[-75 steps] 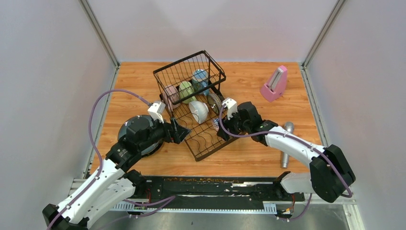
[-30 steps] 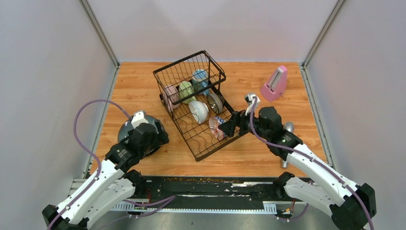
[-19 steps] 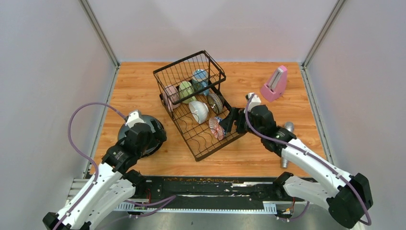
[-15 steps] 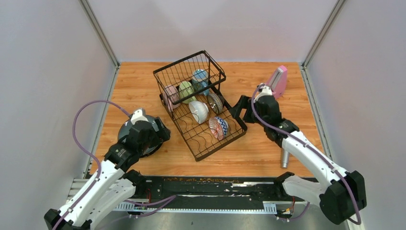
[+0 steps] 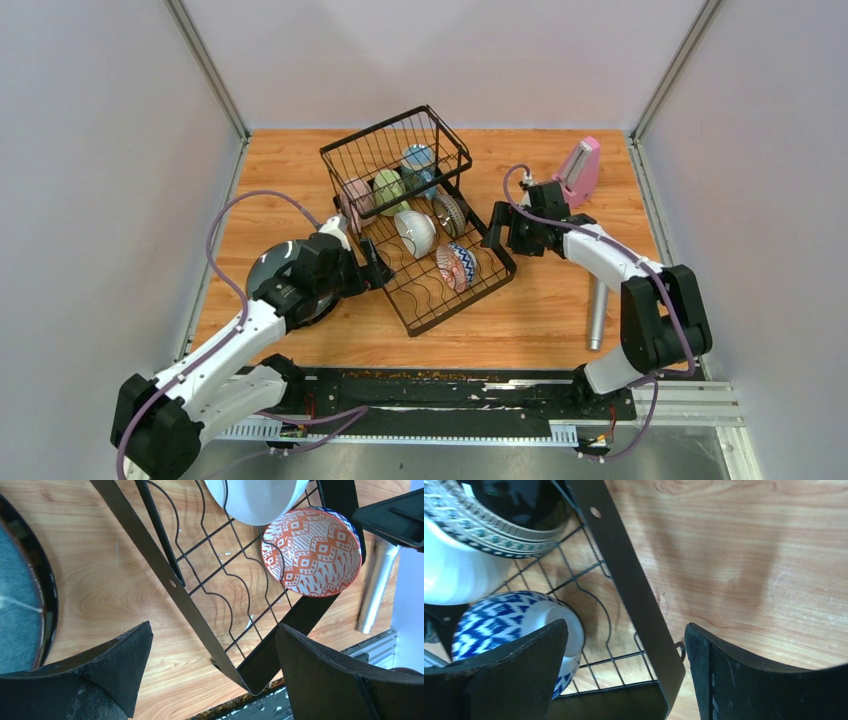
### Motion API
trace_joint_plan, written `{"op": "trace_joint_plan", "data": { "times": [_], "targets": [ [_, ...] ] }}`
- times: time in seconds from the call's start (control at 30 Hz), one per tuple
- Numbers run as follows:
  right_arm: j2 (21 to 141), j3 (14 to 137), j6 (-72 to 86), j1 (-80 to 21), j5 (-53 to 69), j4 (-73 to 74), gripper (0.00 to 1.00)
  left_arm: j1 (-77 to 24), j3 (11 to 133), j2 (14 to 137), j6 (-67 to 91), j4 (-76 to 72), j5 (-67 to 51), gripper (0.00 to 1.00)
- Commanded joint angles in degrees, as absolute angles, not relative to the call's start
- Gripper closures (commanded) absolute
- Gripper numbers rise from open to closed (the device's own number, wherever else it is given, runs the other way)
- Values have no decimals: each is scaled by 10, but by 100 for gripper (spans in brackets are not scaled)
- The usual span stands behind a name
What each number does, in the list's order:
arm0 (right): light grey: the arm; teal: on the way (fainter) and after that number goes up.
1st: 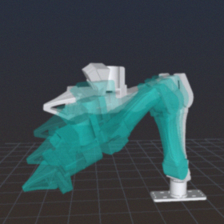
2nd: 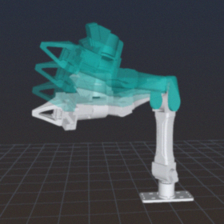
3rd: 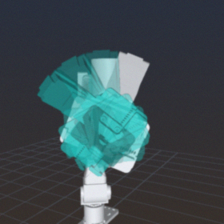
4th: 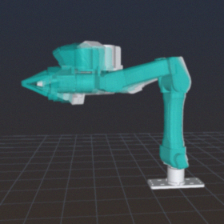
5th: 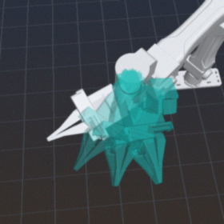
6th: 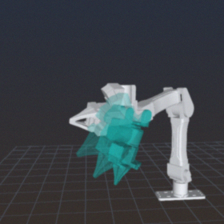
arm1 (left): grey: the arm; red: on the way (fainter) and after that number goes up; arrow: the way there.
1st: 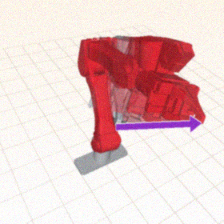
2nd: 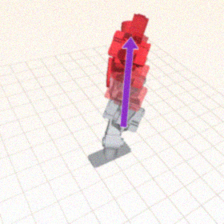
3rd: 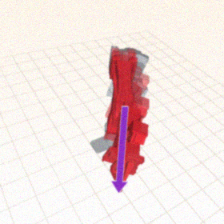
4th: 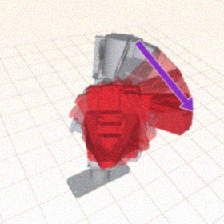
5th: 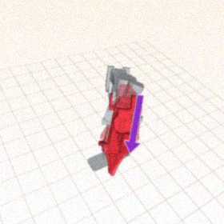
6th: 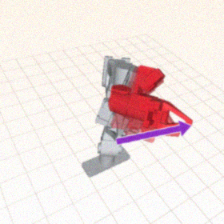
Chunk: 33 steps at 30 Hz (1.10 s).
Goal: Load the mixed dishes into the dish rack
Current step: Adjust the dish rack at the center of the board.
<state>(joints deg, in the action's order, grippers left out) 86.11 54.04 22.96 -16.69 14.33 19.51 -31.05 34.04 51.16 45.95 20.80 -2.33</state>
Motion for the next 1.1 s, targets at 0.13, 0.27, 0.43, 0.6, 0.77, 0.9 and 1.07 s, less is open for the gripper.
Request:
{"op": "trace_joint_plan", "data": {
  "times": [0.13, 0.27, 0.43, 0.6, 0.77, 0.9, 1.07],
  "targets": [
    [870, 501, 259, -168, 66, 216, 12, -310, 298, 545, 466, 93, -72, 0],
    [808, 419, 304, -167, 42, 204, 13, -315, 272, 551, 476, 46, -69, 0],
    [702, 303, 378, -168, 30, 210, 15, -330, 268, 587, 475, -4, -56, 0],
    [581, 216, 450, -169, 41, 225, 18, -346, 283, 625, 468, -35, -40, 0],
    [519, 170, 515, -187, 50, 253, 22, -359, 299, 666, 458, -66, -34, 5],
    [505, 154, 560, -228, 38, 268, 24, -381, 324, 705, 441, -86, -29, 7],
    [507, 150, 618, -313, 0, 284, 25, -406, 366, 754, 419, -85, -26, 8]
  ]
}}
